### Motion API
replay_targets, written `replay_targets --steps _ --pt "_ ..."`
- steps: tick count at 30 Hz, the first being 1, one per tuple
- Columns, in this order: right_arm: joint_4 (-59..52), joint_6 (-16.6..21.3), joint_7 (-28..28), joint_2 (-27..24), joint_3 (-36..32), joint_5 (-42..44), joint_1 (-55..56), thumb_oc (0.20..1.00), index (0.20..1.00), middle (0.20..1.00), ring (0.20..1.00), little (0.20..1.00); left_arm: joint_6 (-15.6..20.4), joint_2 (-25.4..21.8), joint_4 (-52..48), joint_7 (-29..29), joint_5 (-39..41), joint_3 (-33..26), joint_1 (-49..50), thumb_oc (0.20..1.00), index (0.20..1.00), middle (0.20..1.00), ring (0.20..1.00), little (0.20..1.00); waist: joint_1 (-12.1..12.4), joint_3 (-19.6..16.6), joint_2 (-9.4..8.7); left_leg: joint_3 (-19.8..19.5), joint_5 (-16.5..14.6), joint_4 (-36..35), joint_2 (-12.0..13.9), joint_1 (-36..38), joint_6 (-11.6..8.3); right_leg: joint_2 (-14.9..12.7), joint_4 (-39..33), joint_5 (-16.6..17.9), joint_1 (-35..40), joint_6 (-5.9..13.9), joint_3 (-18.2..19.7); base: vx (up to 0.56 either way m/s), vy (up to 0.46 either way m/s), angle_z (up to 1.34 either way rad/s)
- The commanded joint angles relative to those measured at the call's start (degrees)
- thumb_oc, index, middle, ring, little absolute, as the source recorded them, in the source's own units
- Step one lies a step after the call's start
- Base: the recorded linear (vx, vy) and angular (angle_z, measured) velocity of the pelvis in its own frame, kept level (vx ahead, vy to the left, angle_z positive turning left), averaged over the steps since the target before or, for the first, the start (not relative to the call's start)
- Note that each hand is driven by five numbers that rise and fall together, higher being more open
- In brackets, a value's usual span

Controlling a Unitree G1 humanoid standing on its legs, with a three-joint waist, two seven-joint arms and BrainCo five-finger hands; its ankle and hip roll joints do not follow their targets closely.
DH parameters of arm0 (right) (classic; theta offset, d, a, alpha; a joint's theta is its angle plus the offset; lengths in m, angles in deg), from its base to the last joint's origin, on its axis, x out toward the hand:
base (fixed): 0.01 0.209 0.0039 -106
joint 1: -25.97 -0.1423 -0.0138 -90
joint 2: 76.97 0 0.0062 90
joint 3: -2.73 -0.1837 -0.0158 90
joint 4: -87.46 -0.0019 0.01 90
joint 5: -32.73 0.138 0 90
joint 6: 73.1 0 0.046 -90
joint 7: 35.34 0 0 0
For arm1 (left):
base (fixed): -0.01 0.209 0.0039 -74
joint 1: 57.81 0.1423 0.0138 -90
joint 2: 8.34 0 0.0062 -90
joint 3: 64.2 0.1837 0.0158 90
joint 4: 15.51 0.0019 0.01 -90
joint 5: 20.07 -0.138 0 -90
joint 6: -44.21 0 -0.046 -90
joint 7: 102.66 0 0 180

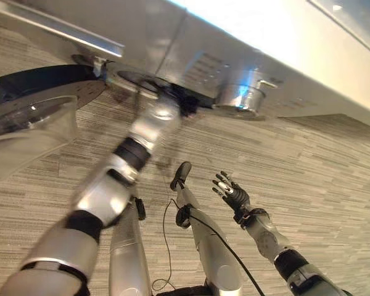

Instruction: Grab the laundry basket,head to the washer,open it,put in the laundry and shut it.

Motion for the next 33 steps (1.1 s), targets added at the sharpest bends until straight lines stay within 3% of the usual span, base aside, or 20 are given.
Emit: replay_targets --steps 1,18,20,21,27,29,30,33 --pt "-4.3 -0.6 -0.3 -4.3 -4.3 1.1 2.1 1.000 1.000 1.000 1.000 1.000 -3.0 5.7 2.6 3.0 -15.3 2.8 -1.7 1.000 1.000 1.000 1.000 1.000 -0.3 1.2 1.24 1.2 1.4 -8.0 -0.1 5.1 -1.86 -1.5 10.4 -9.8 3.5 5.32 0.3 -0.03 0.022 0.00" --pt "0.3 -2.3 0.8 -3.7 -7.5 -3.8 5.4 1.000 1.000 1.000 1.000 1.000 -6.1 0.7 -2.2 6.1 -27.8 2.5 9.2 1.000 1.000 1.000 1.000 1.000 1.2 1.2 3.26 1.3 4.0 -9.5 1.6 9.4 -3.14 -1.1 11.4 -11.2 7.0 4.19 -0.4 -0.03 -0.033 0.00" --pt "1.1 -2.1 0.7 -2.8 -7.6 -4.9 5.7 1.000 1.000 1.000 1.000 1.000 -6.1 -0.3 -3.3 6.8 -29.2 2.3 13.3 1.000 1.000 1.000 1.000 1.000 1.7 1.2 3.59 1.2 4.0 -9.0 1.9 10.4 -3.39 -0.7 11.9 -12.0 8.2 3.69 -0.4 -0.05 -0.117 0.04" --pt "3.4 -2.1 0.4 -1.7 -7.7 -7.2 6.3 1.000 1.000 1.000 1.000 1.000 -6.2 -1.5 -2.2 8.1 -32.7 2.4 20.5 1.000 1.000 1.000 1.000 1.000 2.8 1.2 4.18 0.8 3.9 -7.4 2.6 12.5 -3.72 -0.1 12.6 -13.4 11.0 2.37 -0.3 -0.05 -0.135 0.04" --pt "10.3 -1.9 -1.1 -0.4 -8.1 -12.8 7.0 1.000 1.000 1.000 1.000 1.000 -5.6 -3.3 2.5 9.5 -38.6 2.1 31.2 1.000 1.000 1.000 1.000 1.000 4.6 -0.1 5.15 0.9 4.2 -6.1 3.6 17.2 -4.47 1.1 12.7 -15.0 16.4 0.83 0.4 0.00 -0.090 0.09" --pt "13.6 -1.9 -1.7 0.1 -8.0 -17.0 7.9 1.000 1.000 1.000 1.000 1.000 -5.0 -3.9 5.3 10.2 -39.1 0.4 38.2 1.000 1.000 1.000 1.000 1.000 5.8 -1.8 6.21 0.9 4.8 -6.1 4.0 19.3 -4.84 1.7 12.1 -15.6 19.3 0.26 0.7 0.04 -0.104 -0.03" --pt "19.6 -2.2 -2.3 0.1 -8.6 -22.9 8.6 1.000 1.000 1.000 1.000 1.000 -4.1 -4.8 11.4 9.8 -39.7 -4.4 47.8 1.000 1.000 1.000 1.000 1.000 7.7 -4.8 8.42 0.5 5.8 -5.8 4.8 22.2 -5.32 2.5 11.2 -16.7 22.8 -0.90 1.1 0.05 -0.110 -0.07" --pt "24.1 -2.4 -3.1 0.6 -9.8 -25.9 8.8 1.000 1.000 1.000 1.000 1.000 -3.6 -4.8 16.4 9.4 -39.4 -9.3 53.7 1.000 1.000 1.000 1.000 1.000 9.1 -7.4 9.83 0.0 6.8 -6.2 5.3 24.0 -5.72 2.9 10.9 -17.6 24.9 -1.44 1.1 0.04 -0.078 0.03"
